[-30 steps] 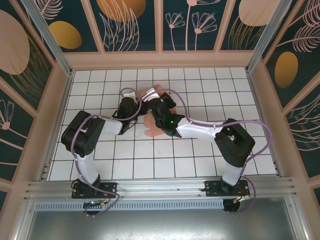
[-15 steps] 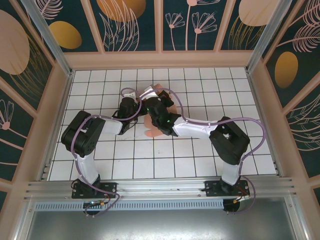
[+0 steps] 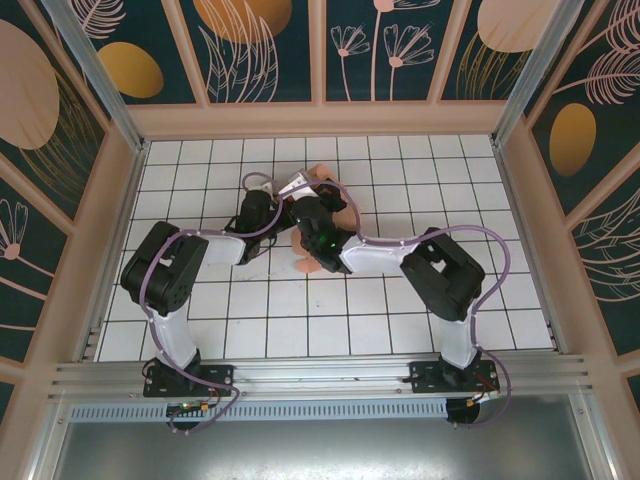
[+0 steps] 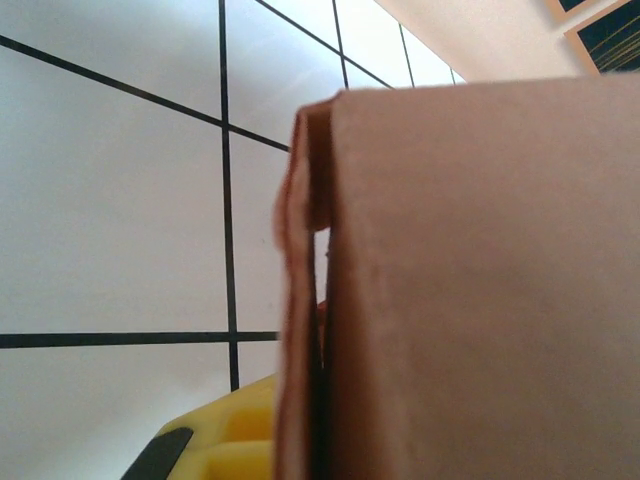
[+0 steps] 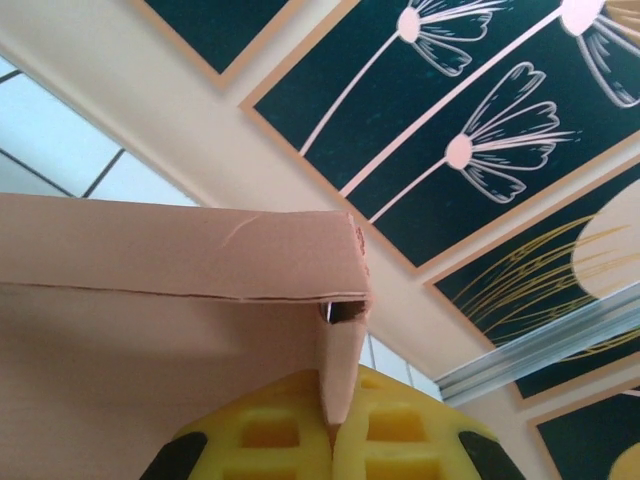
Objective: Fold the paper box
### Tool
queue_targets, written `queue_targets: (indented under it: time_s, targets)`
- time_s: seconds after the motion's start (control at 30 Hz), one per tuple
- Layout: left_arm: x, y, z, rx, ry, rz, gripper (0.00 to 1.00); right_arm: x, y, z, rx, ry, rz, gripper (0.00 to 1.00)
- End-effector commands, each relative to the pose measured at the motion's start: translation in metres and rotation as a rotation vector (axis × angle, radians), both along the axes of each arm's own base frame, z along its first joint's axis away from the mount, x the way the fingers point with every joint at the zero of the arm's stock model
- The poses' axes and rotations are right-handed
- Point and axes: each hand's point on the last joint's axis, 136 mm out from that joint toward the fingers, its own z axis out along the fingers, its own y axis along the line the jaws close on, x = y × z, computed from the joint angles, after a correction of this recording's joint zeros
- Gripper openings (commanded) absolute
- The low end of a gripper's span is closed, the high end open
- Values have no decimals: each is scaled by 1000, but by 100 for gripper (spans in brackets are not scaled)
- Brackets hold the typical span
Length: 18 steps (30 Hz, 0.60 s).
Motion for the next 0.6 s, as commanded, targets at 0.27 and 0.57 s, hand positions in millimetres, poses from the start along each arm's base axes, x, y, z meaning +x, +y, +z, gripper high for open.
queue_targets:
  time_s: [0.27,0.57]
  targets:
    - [-6,-19,33,-34,-43,-98,0,10,-5,7,-44,-77,-47,0]
    - [-2,-15,24,1,11,-62,0,-7,23,-2,284,208,187,28]
